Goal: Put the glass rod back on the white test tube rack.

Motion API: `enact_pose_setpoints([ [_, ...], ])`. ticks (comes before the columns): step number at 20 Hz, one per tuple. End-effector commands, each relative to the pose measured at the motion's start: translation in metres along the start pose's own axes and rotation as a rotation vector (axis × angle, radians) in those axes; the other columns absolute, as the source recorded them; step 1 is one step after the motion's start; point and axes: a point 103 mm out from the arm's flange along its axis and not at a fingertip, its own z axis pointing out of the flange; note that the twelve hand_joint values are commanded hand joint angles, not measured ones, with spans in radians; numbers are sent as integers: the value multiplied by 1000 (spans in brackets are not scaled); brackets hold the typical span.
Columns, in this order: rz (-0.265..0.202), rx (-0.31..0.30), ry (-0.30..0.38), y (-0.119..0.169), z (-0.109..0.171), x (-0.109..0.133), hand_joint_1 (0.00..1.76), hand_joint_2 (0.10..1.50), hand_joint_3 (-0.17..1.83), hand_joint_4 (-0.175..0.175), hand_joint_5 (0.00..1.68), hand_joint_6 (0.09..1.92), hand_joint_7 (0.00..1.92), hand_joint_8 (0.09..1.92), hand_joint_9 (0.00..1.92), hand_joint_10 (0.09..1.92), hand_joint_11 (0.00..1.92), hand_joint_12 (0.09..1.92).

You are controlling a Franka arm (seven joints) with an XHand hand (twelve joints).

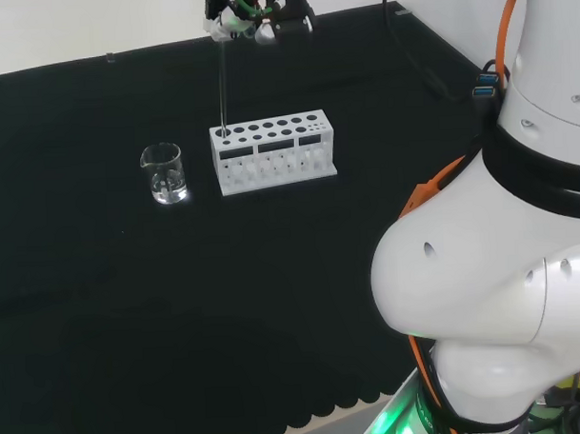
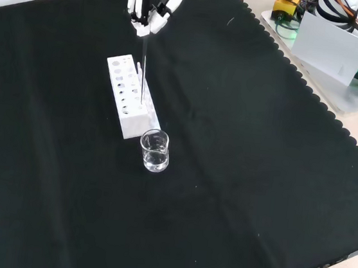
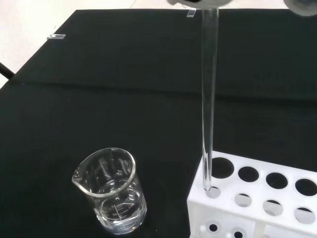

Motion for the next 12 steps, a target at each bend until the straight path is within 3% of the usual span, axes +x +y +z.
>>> enact_pose_setpoints([
  [1,2,6,4,7,3,-2,1323,1073,-175,-175,1388,87,1311,741,1676,462,1551,597],
  [12,9,16,8,19,8,-11,1323,1073,-175,-175,1388,87,1310,743,1677,461,1551,597],
])
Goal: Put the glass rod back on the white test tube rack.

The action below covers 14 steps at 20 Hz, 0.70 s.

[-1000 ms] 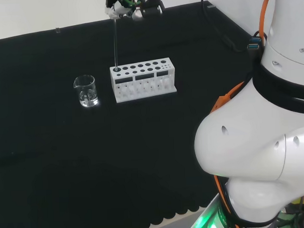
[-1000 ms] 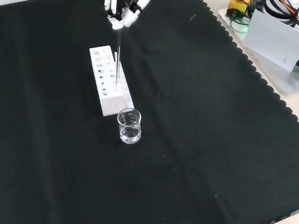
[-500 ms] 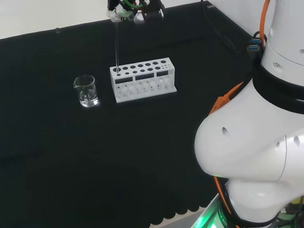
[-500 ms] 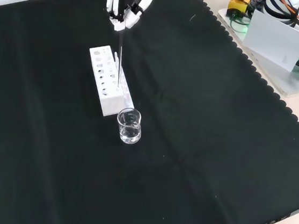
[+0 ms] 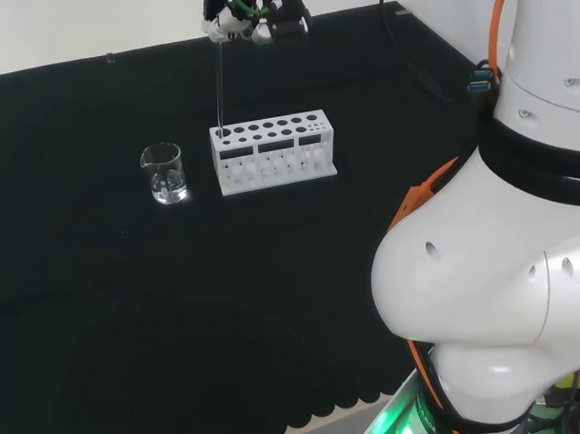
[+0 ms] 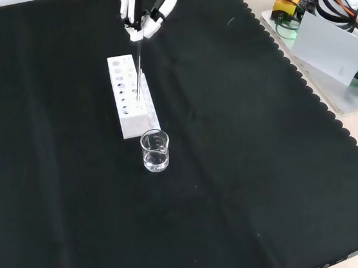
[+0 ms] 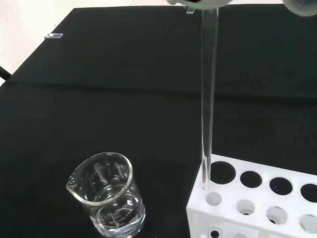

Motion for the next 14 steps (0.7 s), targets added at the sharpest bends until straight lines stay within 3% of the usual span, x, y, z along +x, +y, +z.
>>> enact_pose_setpoints([
  [1,7,5,-7,2,0,-7,1323,1073,-175,-175,1388,87,1310,743,1677,461,1551,598],
  [7,18,-7,-16,-6,-10,-12,1323,1073,-175,-175,1388,87,1310,742,1678,460,1552,598],
  [14,16,15,-12,-13,2,-7,1323,1073,-175,-175,1388,87,1310,742,1678,459,1551,597],
])
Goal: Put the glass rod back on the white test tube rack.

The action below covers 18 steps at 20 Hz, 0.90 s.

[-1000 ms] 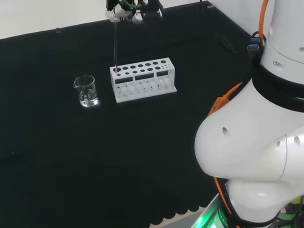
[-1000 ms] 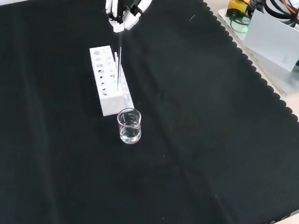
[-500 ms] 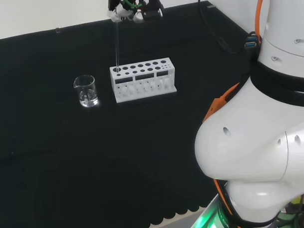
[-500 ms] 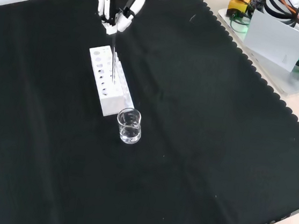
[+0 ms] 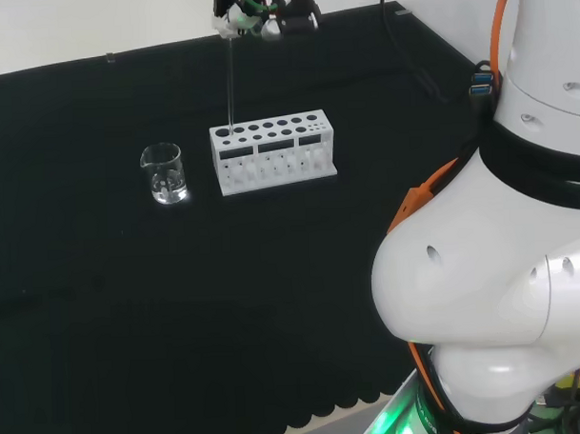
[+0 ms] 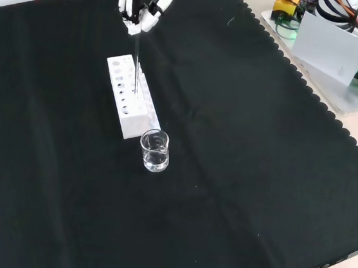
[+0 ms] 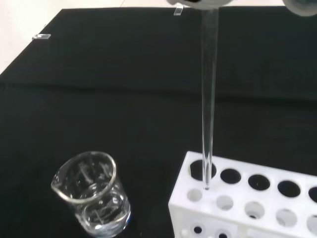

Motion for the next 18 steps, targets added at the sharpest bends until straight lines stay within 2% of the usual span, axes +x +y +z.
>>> enact_pose_setpoints([
  [1,-5,14,3,-4,8,6,1323,1073,-175,-175,1388,87,1310,742,1678,459,1551,597],
  [9,-18,10,-1,1,5,15,1323,1073,-175,-175,1388,87,1310,743,1679,458,1551,598],
  [18,-11,31,3,1,18,8,1323,1073,-175,-175,1388,87,1310,743,1679,457,1551,598],
])
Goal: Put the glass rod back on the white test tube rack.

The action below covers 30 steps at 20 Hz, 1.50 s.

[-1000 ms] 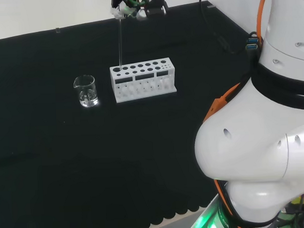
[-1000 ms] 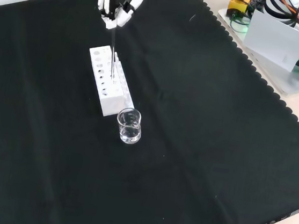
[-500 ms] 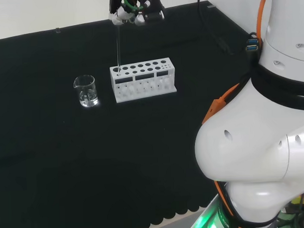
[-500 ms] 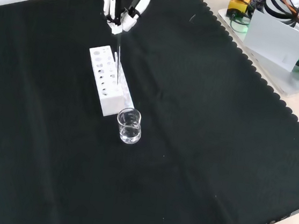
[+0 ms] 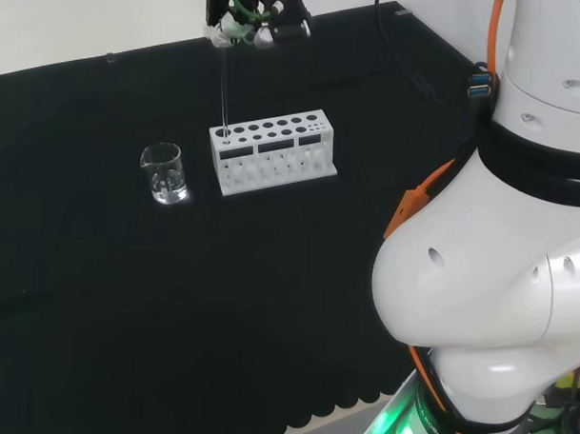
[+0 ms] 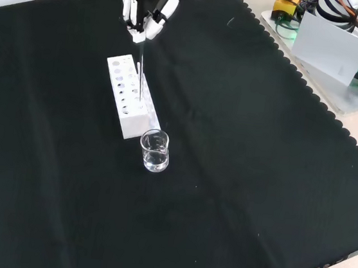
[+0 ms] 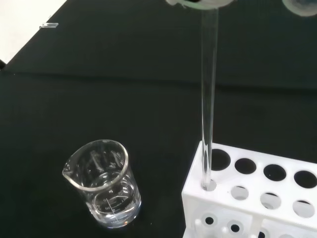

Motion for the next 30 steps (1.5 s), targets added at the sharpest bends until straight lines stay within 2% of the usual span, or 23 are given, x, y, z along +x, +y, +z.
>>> enact_pose_setpoints([
  [1,2,13,5,-1,8,-4,1323,1073,-175,-175,1388,87,1310,743,1679,457,1551,598],
  [15,-35,45,-3,23,42,5,1323,1073,-175,-175,1388,87,1310,743,1679,456,1550,599],
  [30,-11,60,7,30,63,-19,1323,1073,-175,-175,1389,87,1310,742,1680,456,1550,601],
])
